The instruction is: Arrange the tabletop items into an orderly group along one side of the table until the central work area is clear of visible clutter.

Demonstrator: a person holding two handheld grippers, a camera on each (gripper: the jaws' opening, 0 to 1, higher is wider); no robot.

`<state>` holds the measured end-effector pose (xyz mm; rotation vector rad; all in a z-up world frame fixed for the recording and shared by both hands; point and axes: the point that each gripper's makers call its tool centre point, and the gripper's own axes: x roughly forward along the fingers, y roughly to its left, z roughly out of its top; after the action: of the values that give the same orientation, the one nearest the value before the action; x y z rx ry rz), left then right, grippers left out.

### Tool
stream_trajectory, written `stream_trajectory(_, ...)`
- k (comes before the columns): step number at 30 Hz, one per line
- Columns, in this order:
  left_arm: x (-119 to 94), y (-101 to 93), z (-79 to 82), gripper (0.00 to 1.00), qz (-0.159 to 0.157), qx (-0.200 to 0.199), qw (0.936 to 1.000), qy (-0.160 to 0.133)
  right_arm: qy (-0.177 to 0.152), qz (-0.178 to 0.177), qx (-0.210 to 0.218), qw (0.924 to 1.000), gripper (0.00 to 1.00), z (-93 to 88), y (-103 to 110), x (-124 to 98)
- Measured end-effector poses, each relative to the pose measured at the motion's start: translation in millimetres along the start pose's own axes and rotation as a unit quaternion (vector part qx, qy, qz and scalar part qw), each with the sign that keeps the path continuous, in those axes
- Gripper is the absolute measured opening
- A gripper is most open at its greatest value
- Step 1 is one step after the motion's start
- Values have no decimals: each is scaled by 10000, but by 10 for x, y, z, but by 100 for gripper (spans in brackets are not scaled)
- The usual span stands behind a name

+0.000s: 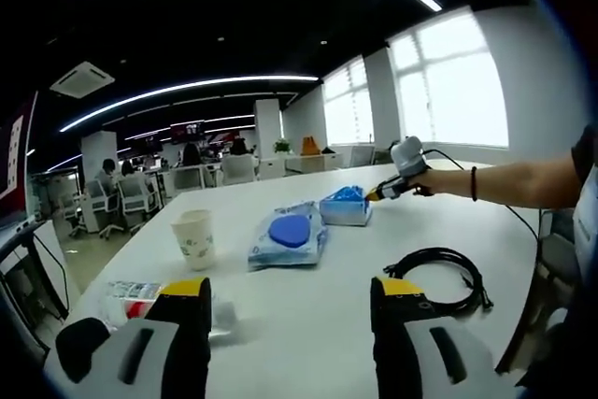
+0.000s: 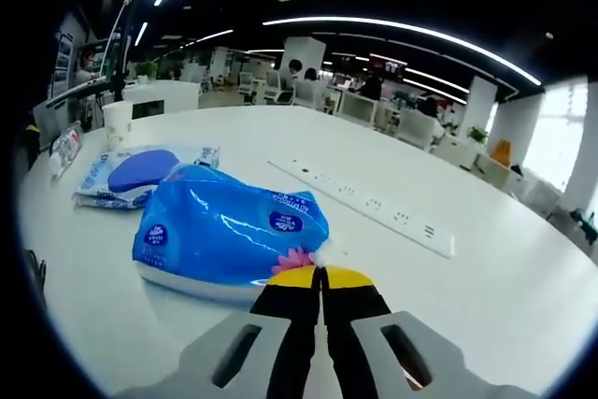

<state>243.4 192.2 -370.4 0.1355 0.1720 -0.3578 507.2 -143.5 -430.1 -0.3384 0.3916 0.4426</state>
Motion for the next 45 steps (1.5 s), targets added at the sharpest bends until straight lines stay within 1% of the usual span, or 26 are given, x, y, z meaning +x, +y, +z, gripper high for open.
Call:
stream_trajectory(10,143,-51,44,68,-192,47,9998,15,-4,14,74,10000,0,-2,-9,4)
stream_trajectory(13,276,-81,88,68,-292,120,9995,-1,-10,22,142,9999,0,-4,-13,7)
stream_trajectory(15,383,-106,142,67,-387,156,9991,-112,-12,23,140,9999,0,-4,-13,8)
stream_trajectory(17,449,-135,157,65,-485,117,9987,-126,-12,24,132,9999,0,-6,-10,7)
stream_trajectory(20,526,-212,179,64,-682,-24,9975,-201,-17,30,135,9999,0,-7,-9,6)
stream_trajectory(27,622,-233,126,64,-716,79,9974,-50,-32,38,154,9999,0,-8,-12,9)
stream_trajectory(31,690,-231,105,64,-733,121,9972,-12,-38,35,151,9999,0,-9,-5,2)
stream_trajectory(34,777,-224,122,64,-737,135,9972,-60,-37,33,150,9999,0,-9,-2,1)
stream_trajectory(39,915,-252,189,60,-846,146,9961,-185,-32,31,118,9999,0,-8,-4,5)
stream_trajectory(45,985,-305,183,60,-949,33,9953,-170,-42,-6,111,9999,0,-5,-13,11)
